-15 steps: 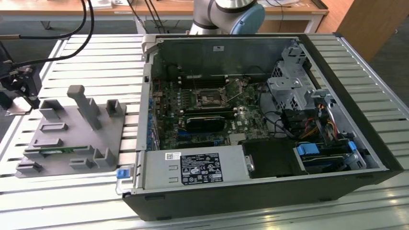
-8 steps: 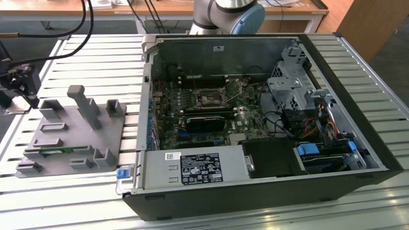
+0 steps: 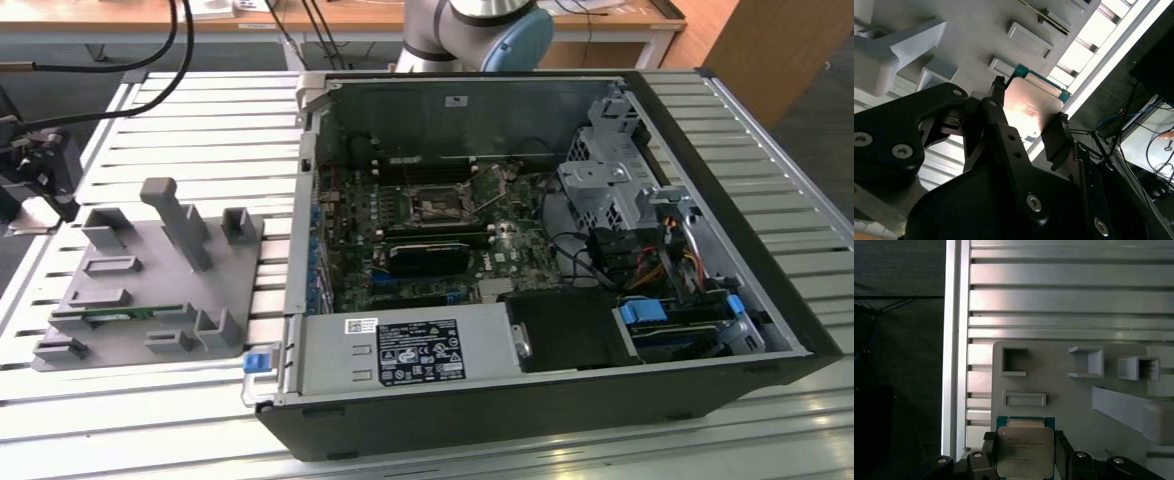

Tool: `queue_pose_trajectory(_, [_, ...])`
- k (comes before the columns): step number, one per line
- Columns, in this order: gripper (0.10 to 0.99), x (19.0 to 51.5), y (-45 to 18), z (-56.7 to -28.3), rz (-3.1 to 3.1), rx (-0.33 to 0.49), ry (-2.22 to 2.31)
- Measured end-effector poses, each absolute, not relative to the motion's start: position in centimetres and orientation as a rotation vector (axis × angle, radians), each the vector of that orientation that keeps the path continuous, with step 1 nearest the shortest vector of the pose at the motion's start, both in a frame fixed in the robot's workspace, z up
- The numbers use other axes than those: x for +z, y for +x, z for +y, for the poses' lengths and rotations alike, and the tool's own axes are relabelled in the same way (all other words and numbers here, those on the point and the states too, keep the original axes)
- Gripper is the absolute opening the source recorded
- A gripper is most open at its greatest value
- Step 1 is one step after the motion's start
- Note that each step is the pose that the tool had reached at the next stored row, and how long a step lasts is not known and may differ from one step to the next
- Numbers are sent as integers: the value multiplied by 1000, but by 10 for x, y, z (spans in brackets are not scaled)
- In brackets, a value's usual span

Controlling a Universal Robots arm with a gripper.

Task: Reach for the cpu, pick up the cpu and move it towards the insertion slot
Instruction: 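Pick up the cpu and move it towards the insertion slot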

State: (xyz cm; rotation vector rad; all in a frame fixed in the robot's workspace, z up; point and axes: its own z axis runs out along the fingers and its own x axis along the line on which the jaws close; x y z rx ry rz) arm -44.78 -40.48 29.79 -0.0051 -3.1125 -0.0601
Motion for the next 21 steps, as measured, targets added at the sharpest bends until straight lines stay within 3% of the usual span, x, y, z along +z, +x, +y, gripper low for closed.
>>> queue_pose_trajectory(21, [545,311,-448,-404,-3112,-60,-5])
